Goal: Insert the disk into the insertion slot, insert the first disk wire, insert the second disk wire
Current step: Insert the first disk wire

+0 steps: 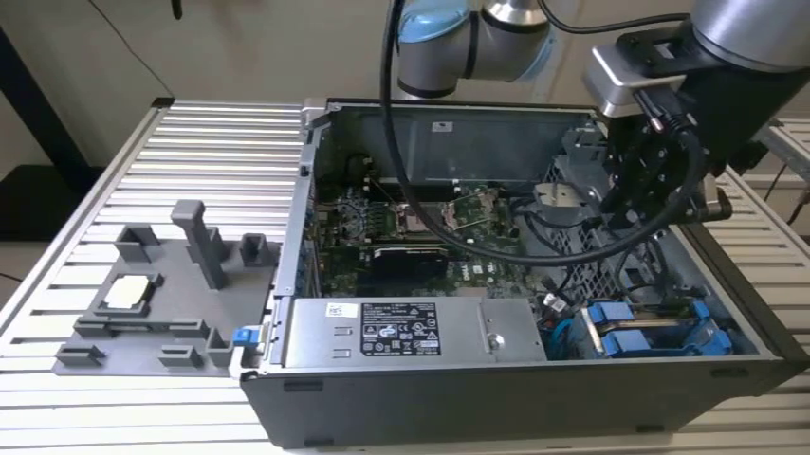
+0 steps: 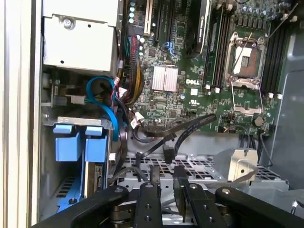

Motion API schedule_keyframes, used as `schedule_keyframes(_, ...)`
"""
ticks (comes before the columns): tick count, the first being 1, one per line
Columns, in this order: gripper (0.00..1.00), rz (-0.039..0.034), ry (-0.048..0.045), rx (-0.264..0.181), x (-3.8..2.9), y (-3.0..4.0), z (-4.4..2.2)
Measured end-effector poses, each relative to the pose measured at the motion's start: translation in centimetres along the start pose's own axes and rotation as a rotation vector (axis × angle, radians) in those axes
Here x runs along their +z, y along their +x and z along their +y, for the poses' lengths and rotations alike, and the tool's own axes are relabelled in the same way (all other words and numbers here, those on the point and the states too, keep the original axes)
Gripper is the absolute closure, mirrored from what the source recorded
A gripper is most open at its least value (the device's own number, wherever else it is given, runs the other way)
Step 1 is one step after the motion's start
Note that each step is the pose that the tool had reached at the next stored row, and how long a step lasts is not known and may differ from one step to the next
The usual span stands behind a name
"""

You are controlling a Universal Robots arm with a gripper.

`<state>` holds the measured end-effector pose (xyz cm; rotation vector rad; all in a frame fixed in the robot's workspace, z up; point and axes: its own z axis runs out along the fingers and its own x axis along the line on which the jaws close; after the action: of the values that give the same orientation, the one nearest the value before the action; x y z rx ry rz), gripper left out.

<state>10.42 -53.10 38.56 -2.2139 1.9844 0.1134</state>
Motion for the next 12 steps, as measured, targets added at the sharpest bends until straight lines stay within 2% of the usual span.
schedule_keyframes(5, 0.73, -0.0014, -0.0029, -0.021, 0.0, -0.11, 0.95)
schedule_keyframes(12, 0.73, -0.0022, -0.0045, -0.031, 0.32, -0.12, 1.57)
